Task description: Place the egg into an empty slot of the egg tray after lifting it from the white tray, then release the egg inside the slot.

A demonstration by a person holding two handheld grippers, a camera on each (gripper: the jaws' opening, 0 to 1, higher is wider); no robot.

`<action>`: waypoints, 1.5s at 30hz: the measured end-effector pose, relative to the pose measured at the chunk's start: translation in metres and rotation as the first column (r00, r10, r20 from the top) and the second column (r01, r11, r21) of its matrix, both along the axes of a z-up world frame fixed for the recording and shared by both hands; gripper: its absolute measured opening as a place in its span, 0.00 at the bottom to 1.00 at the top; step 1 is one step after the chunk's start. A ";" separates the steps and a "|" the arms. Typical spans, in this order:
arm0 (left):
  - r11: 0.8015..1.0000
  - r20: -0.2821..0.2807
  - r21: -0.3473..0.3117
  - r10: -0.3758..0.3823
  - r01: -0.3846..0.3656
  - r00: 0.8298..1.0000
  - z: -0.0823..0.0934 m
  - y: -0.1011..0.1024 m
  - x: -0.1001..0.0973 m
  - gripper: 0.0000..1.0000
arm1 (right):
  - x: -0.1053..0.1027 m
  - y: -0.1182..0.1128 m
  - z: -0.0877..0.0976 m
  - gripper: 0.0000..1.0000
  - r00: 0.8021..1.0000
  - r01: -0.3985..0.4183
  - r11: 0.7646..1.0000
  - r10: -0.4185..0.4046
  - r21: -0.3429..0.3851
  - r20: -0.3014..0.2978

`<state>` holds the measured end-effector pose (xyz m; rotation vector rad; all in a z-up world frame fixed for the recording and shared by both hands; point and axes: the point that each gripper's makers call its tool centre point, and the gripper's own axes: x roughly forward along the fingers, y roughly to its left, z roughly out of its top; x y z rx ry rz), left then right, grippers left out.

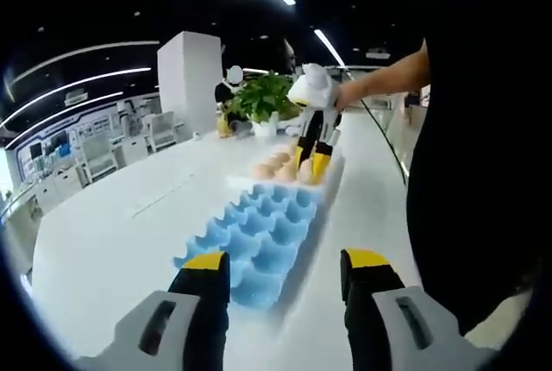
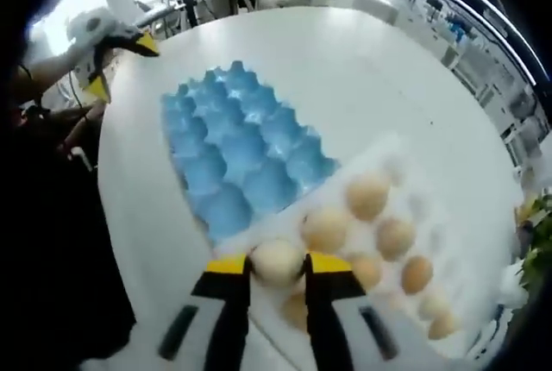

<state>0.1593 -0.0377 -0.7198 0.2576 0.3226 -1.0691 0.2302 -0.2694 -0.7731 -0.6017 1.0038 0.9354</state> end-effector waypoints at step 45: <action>1.000 -0.010 0.023 0.008 -0.008 1.000 -0.008 0.008 -0.001 0.52 | -0.008 -0.010 0.013 0.24 0.953 -0.297 0.942 0.302 -0.154 0.005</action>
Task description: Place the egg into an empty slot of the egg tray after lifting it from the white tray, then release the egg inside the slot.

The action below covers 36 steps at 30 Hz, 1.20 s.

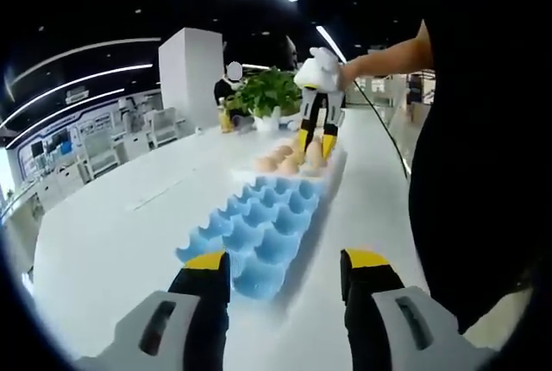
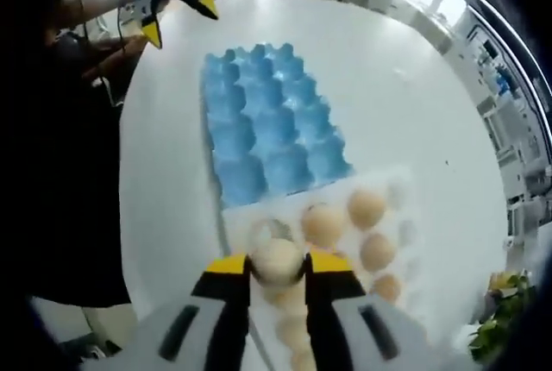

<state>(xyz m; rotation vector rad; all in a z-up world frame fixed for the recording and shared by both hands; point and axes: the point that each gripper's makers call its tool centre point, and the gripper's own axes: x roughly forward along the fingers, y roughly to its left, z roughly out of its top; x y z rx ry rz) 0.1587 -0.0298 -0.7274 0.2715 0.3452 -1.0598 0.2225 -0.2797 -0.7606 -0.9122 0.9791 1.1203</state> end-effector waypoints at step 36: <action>1.000 -0.024 0.010 0.013 -0.013 1.000 -0.009 0.015 0.006 0.58 | -0.022 0.125 0.005 0.24 0.984 -0.169 0.975 0.176 0.145 -0.035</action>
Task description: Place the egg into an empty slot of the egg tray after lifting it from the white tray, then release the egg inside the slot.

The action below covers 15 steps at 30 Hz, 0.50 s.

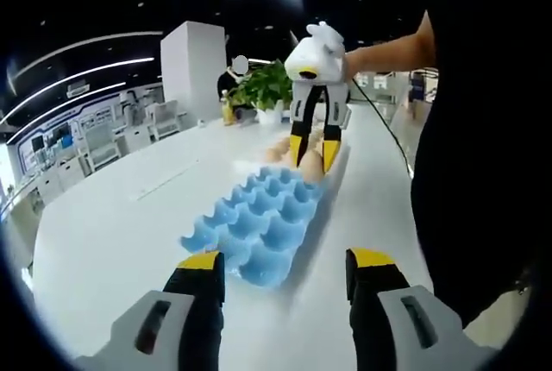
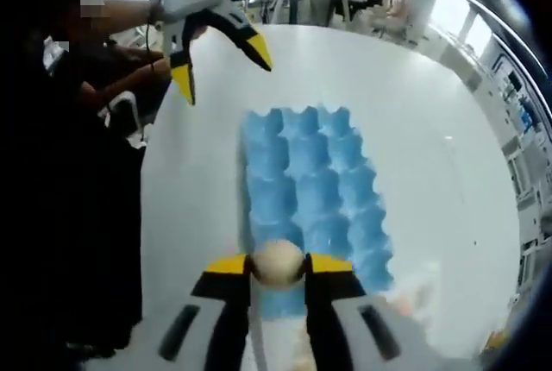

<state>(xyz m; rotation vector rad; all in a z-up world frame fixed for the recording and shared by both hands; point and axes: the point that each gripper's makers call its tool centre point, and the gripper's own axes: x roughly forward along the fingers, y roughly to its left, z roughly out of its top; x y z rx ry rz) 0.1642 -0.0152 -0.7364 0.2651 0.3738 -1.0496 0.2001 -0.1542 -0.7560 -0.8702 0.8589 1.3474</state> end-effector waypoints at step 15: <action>1.000 0.001 -0.007 -0.001 0.001 1.000 0.001 0.004 0.002 0.59 | -0.005 0.058 0.006 0.24 0.996 -0.086 0.995 0.086 0.050 0.000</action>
